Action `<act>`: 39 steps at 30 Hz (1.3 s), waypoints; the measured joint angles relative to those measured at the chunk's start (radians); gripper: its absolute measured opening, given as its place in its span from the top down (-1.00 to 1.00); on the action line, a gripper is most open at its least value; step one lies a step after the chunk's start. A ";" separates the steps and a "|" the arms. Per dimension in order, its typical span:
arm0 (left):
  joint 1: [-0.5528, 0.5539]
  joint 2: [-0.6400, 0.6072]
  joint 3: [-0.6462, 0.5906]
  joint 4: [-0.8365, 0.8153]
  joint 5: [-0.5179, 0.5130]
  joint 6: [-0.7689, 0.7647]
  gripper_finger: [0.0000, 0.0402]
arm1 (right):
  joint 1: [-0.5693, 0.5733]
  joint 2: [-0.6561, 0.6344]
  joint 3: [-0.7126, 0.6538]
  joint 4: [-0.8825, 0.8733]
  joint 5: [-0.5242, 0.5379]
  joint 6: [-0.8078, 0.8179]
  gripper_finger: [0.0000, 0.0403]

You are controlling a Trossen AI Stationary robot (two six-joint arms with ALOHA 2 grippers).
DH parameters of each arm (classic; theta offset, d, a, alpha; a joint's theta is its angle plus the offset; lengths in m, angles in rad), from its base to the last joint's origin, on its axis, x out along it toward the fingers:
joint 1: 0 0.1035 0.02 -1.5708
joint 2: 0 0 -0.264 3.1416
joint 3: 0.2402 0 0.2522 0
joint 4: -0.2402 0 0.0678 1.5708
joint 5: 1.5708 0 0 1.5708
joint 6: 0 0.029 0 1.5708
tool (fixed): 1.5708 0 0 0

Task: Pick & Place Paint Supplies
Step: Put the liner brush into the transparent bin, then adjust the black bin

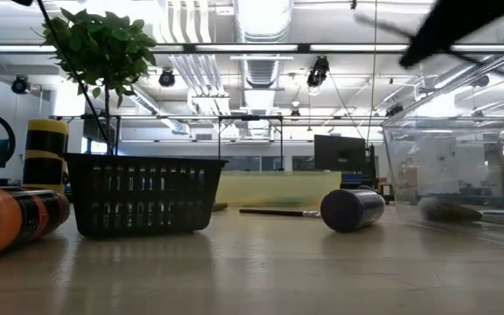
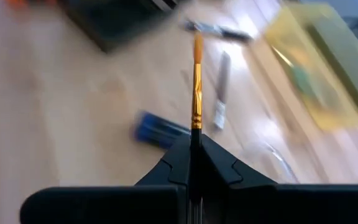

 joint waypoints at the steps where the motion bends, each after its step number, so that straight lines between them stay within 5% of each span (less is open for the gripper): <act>1: 0.000 0.000 0.000 0.000 0.000 0.000 0.76 | -0.002 0.000 -0.012 -0.025 0.001 0.034 0.96; 8: 0.002 0.000 0.000 -0.008 -0.035 0.011 0.75 | 0.024 -0.013 -0.053 -0.041 0.022 0.154 0.78; 18: 0.069 -0.002 -0.005 -0.034 -0.239 0.000 0.75 | 0.115 -0.045 -0.054 -0.037 0.094 0.195 0.30; 26: 0.252 -0.002 -0.055 -0.024 -0.123 0.010 0.96 | 0.189 -0.069 -0.055 -0.008 0.163 0.220 0.15; 39: 0.431 0.030 -0.065 0.155 0.098 0.161 0.99 | 0.257 -0.070 -0.051 0.017 0.211 0.220 0.15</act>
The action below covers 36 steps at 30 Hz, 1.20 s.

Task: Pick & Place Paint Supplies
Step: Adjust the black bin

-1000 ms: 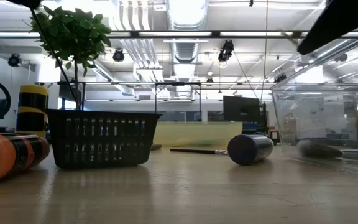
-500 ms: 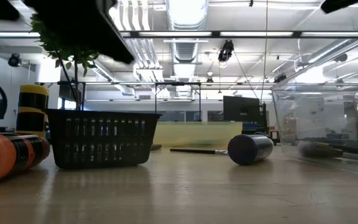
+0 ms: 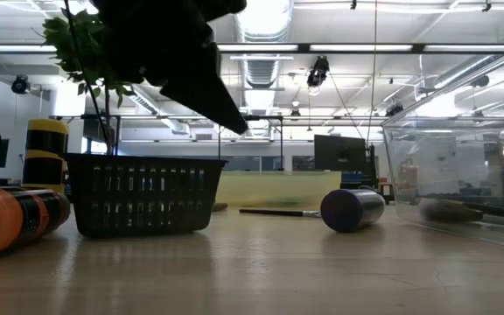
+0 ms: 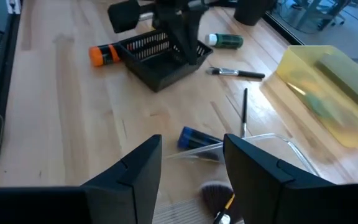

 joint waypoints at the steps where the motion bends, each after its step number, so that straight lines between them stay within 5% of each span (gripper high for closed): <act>1: 0.010 0.005 0.000 0.008 0.025 0.003 0.99 | 0.002 0.000 0.000 0.002 0.001 0.000 0.15; 27: -0.007 0.041 -0.001 -0.024 0.300 -0.038 1.00 | 0.008 0.000 0.000 0.009 0.006 -0.004 0.15; 36: -0.021 0.034 0.020 -0.019 0.228 -0.034 1.00 | 0.008 0.001 0.000 0.010 0.005 -0.007 0.15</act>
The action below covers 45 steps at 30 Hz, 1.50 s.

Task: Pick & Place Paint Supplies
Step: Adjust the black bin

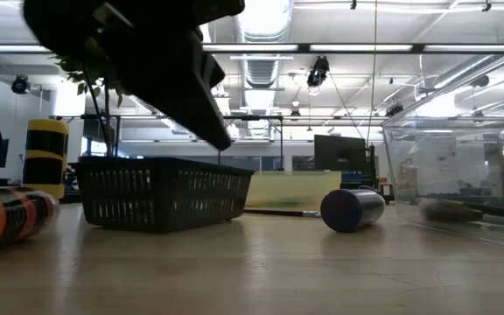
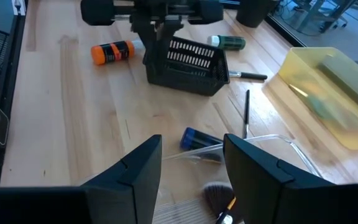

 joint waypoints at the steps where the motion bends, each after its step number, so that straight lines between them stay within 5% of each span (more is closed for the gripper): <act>1: 0.000 -0.001 0.004 -0.001 -0.018 0.000 1.00 | 0.000 0.000 0.000 0.001 0.000 0.000 0.15; 20: -0.006 -0.002 0.059 -0.462 -0.137 -0.210 1.00 | 0.000 0.002 -0.006 0.014 -0.010 -0.005 0.15; 45: -0.053 0.000 -0.014 -0.387 0.001 -0.313 1.00 | 0.009 0.002 -0.006 0.019 -0.018 -0.012 0.15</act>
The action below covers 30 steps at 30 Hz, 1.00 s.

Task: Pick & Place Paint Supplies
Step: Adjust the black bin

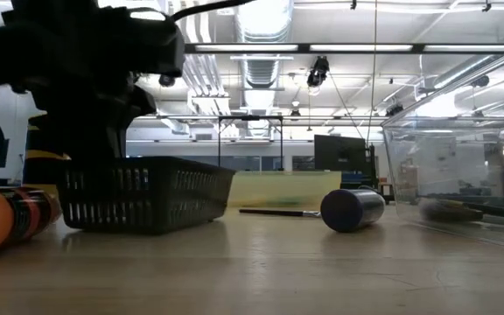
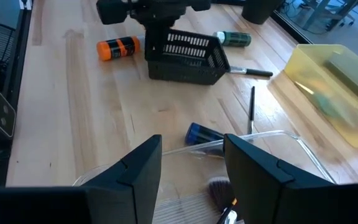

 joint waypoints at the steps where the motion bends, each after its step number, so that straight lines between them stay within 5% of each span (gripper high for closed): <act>1: -0.002 0.000 0.001 0.011 0.010 0.000 1.00 | 0.000 0.000 0.000 0.000 0.000 0.000 0.15; 30: -0.017 0.000 0.002 0.152 0.044 0.046 1.00 | 0.000 0.000 0.000 0.004 0.000 0.000 0.15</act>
